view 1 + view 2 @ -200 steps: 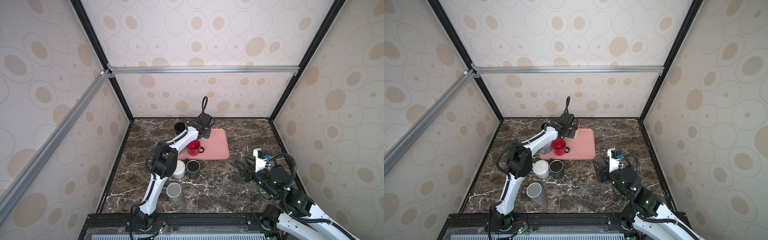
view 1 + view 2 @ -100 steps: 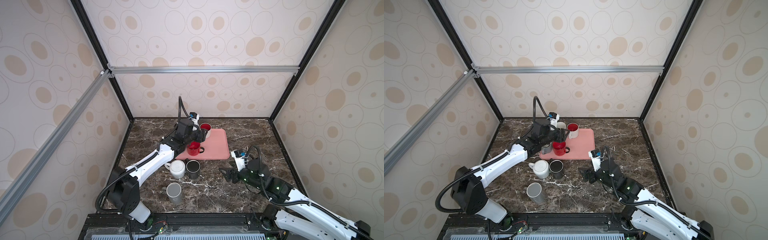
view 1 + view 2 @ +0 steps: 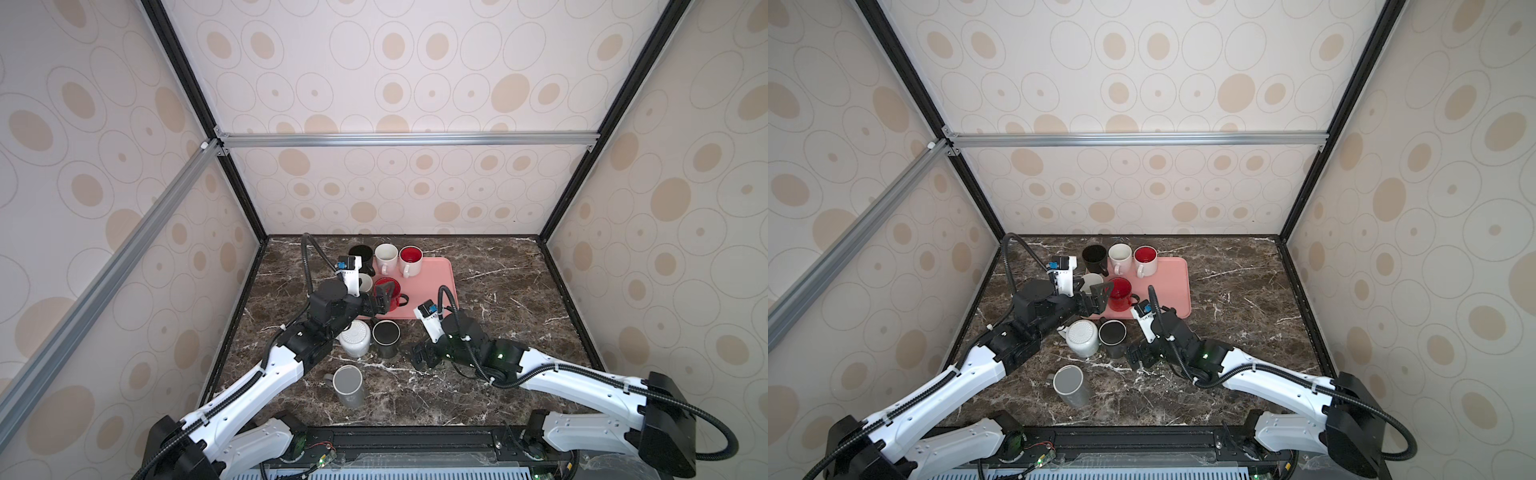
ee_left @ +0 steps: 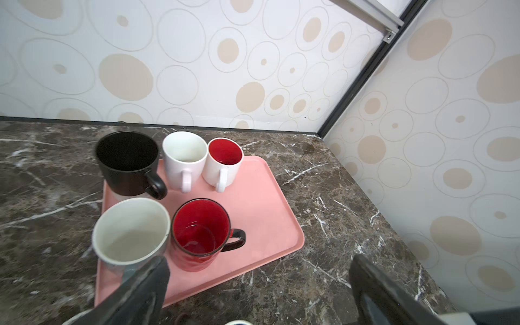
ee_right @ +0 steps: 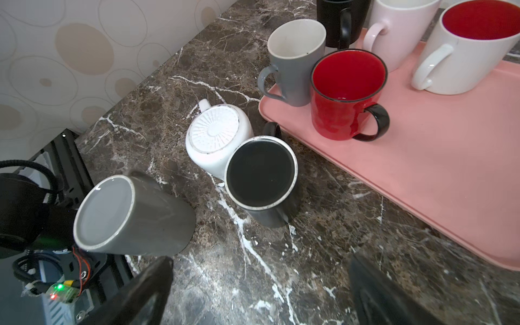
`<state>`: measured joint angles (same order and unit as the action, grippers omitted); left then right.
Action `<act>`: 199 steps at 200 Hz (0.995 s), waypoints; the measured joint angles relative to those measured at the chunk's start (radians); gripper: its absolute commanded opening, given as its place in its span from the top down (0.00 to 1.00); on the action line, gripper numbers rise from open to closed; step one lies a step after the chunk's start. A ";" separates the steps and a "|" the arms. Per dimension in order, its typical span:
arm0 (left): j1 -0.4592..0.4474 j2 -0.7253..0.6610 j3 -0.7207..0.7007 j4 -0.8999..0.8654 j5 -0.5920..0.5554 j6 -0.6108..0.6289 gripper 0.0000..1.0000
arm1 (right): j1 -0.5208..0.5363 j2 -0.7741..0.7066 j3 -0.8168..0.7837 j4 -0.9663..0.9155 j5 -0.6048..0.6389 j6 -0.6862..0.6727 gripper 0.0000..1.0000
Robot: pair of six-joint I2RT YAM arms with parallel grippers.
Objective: Turn the mug right side up
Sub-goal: Move the mug to the center of the table.
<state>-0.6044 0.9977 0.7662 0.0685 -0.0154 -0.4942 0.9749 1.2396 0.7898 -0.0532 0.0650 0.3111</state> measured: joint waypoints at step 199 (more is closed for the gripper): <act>0.000 -0.292 -0.202 -0.024 -0.195 -0.023 0.01 | 0.080 0.496 0.390 -0.124 0.245 0.223 0.01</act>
<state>-0.6041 0.7055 0.5640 0.0448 -0.2108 -0.5167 1.0546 1.7351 1.1797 -0.1768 0.3099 0.5339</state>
